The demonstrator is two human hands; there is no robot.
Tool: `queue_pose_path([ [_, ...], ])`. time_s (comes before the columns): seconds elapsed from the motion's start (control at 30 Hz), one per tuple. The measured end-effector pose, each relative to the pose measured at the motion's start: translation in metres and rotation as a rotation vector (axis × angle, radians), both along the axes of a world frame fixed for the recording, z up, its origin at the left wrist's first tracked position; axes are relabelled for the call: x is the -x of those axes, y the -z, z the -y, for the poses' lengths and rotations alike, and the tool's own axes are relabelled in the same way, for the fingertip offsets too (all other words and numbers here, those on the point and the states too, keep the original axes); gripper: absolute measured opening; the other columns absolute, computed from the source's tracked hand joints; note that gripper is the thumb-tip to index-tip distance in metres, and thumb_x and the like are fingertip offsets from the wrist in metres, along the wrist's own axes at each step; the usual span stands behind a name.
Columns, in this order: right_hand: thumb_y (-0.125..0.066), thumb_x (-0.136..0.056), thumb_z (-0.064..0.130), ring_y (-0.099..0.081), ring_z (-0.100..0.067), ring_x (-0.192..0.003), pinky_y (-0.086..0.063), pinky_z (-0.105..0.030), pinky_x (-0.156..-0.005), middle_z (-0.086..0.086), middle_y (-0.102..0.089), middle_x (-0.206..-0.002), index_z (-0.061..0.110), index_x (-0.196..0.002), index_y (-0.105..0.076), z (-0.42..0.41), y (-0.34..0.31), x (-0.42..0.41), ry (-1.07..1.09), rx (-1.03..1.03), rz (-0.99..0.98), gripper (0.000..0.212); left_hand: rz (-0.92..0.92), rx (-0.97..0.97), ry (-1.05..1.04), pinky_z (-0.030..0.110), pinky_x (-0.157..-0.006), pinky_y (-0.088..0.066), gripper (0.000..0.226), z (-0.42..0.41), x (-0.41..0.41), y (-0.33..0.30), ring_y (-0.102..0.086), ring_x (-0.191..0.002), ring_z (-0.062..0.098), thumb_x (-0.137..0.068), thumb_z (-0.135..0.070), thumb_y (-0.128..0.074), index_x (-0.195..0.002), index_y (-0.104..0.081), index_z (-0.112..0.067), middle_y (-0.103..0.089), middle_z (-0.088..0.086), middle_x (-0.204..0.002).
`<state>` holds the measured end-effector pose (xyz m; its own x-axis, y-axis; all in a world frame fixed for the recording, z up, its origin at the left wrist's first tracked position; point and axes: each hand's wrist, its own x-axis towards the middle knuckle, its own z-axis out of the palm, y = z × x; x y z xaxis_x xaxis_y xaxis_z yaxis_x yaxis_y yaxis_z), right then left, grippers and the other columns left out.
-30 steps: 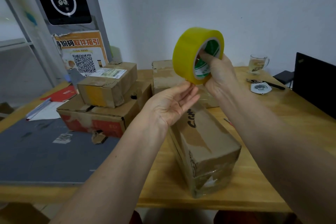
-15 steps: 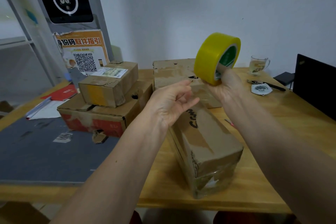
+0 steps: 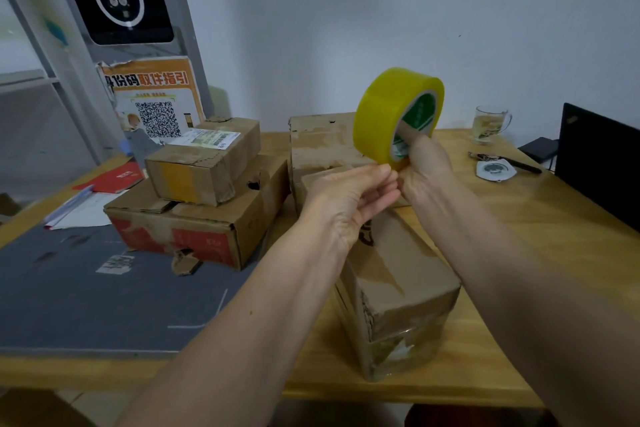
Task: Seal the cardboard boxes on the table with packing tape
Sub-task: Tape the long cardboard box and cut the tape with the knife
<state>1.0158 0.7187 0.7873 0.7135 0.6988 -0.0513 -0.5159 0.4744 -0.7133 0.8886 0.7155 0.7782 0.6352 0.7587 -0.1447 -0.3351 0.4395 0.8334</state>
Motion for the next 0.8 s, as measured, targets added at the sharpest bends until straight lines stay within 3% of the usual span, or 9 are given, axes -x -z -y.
queue_pose_path([
  [0.1,-0.065,-0.084,-0.003,-0.065,-0.03,-0.079,-0.057,-0.042,-0.063,-0.019,-0.064,-0.096,0.0,-0.117,-0.056,0.003,-0.001,0.003,-0.104,-0.068,-0.148,0.034,-0.011,-0.019,0.001,0.029,-0.069,-0.062,0.007,0.0,0.003,0.001,-0.068,-0.071,0.016,-0.085,0.001,-0.071,-0.091,-0.069,0.003,-0.071,0.011,-0.076],
  [0.23,-0.056,-0.087,-0.005,-0.063,-0.035,-0.084,-0.058,-0.049,-0.07,-0.022,-0.061,-0.104,0.004,-0.13,-0.054,0.003,-0.002,0.004,-0.148,-0.166,-0.282,0.044,0.053,0.016,-0.094,0.03,-0.077,-0.061,0.019,0.0,0.003,0.0,-0.07,-0.083,0.021,-0.086,0.009,-0.067,-0.104,-0.062,0.006,-0.07,0.013,-0.081],
  [0.33,-0.057,-0.09,-0.002,-0.063,-0.03,-0.085,-0.059,-0.045,-0.066,-0.021,-0.063,-0.102,0.004,-0.133,-0.052,0.006,0.002,0.004,-0.136,-0.129,-0.202,0.044,0.077,0.053,-0.122,0.034,-0.092,-0.055,0.037,0.002,0.0,-0.002,-0.065,-0.111,0.031,-0.092,0.016,-0.052,-0.129,-0.049,0.014,-0.067,0.023,-0.109],
  [0.43,-0.065,-0.086,-0.001,-0.064,-0.031,-0.089,-0.055,-0.037,-0.059,-0.026,-0.062,-0.119,-0.003,-0.131,-0.053,0.007,0.006,0.005,-0.064,-0.033,-0.039,0.047,0.082,0.103,-0.089,0.038,-0.105,-0.045,0.039,0.009,-0.005,-0.01,-0.055,-0.127,0.034,-0.097,0.015,-0.038,-0.135,-0.047,0.013,-0.057,0.027,-0.133],
  [0.53,-0.071,-0.081,0.0,-0.066,-0.035,-0.095,-0.056,-0.043,-0.069,-0.027,-0.063,-0.119,-0.006,-0.125,-0.056,0.009,0.009,0.005,-0.009,-0.015,0.052,0.047,0.112,0.166,-0.105,0.042,-0.111,-0.041,0.038,0.013,-0.005,-0.015,-0.053,-0.128,0.036,-0.098,0.015,-0.034,-0.134,-0.047,0.016,-0.055,0.03,-0.134],
  [0.63,-0.07,-0.084,0.002,-0.066,-0.032,-0.097,-0.056,-0.046,-0.081,-0.022,-0.066,-0.115,-0.004,-0.123,-0.057,0.012,0.01,0.002,0.022,0.001,0.111,0.042,0.124,0.179,-0.112,0.043,-0.107,-0.043,0.035,0.012,-0.001,-0.016,-0.054,-0.127,0.037,-0.098,0.014,-0.036,-0.132,-0.046,0.017,-0.055,0.031,-0.132],
  [0.73,-0.069,-0.086,0.004,-0.067,-0.027,-0.092,-0.057,-0.043,-0.079,-0.019,-0.067,-0.112,-0.002,-0.122,-0.057,0.014,0.009,0.002,0.047,0.022,0.132,0.038,0.139,0.185,-0.117,0.042,-0.1,-0.048,0.035,0.008,0.003,-0.015,-0.058,-0.12,0.037,-0.096,0.014,-0.041,-0.13,-0.047,0.017,-0.058,0.032,-0.127],
  [0.8,-0.069,-0.086,0.006,-0.067,-0.028,-0.092,-0.057,-0.042,-0.078,-0.017,-0.068,-0.108,0.0,-0.12,-0.059,0.015,0.008,0.003,0.063,0.036,0.136,0.036,0.153,0.191,-0.133,0.04,-0.095,-0.053,0.034,0.008,0.005,-0.014,-0.064,-0.103,0.031,-0.095,0.012,-0.048,-0.129,-0.05,0.014,-0.065,0.027,-0.112],
])
